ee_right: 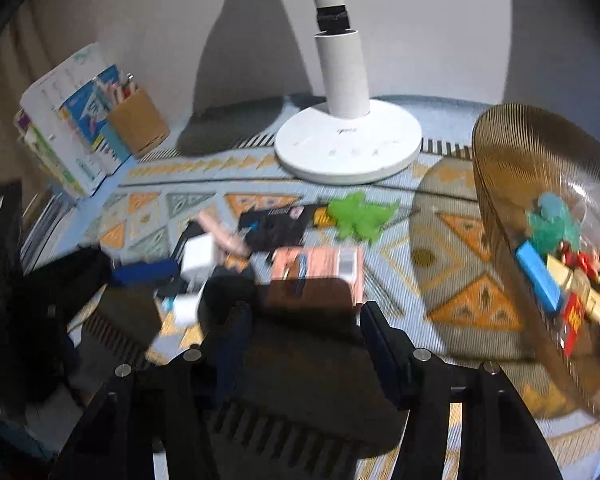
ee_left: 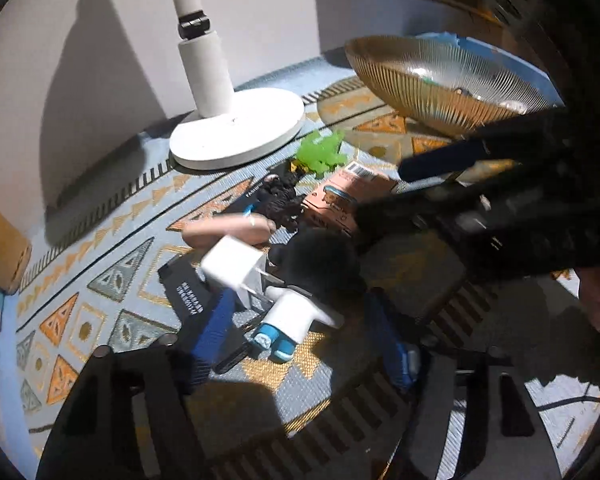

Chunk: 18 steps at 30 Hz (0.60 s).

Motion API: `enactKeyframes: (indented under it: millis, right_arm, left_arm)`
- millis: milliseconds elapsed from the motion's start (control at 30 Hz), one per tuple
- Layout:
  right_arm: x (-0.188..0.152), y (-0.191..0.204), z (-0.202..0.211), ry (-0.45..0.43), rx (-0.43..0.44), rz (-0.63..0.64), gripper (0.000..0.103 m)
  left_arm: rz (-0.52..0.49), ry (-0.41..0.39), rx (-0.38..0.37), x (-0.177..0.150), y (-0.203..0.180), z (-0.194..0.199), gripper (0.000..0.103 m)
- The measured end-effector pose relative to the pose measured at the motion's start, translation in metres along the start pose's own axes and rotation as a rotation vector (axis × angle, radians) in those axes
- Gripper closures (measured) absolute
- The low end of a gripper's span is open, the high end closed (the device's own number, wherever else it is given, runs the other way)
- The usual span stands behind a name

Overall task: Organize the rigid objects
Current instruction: 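Grasp the black-and-white figurine with the left gripper while the right gripper grasps the pink carton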

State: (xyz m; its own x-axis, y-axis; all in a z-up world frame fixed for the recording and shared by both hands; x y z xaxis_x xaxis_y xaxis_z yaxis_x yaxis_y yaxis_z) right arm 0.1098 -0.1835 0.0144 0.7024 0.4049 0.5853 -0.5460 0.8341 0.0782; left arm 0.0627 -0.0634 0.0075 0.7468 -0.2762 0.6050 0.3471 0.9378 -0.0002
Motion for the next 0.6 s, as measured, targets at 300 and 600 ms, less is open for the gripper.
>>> enactKeyframes:
  millis: [300, 600]
  right_arm:
    - [-0.006, 0.006, -0.005, 0.030, 0.106, -0.011, 0.047]
    - [-0.023, 0.041, 0.006, 0.079, -0.011, 0.213, 0.047]
  left_arm:
    - [0.141, 0.002, -0.052, -0.010, 0.019, 0.010, 0.071]
    - [0.229, 0.011, -0.095, -0.022, 0.033, 0.014, 0.077]
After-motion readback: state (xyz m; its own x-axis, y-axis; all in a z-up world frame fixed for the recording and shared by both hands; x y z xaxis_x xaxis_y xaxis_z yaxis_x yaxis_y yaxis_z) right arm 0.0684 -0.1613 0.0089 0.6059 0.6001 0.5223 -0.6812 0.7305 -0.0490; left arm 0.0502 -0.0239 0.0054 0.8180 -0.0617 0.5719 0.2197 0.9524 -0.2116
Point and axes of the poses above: each gripper's, at about its wrist camera, not at the fingertips, and z roughly against the way its jaws point, y to its left, x to its top, the point moved 1 cm from there along -z, roughly the way its jaws point, and after that the axes turned 12 degrees about z, right-handed, at the moved point
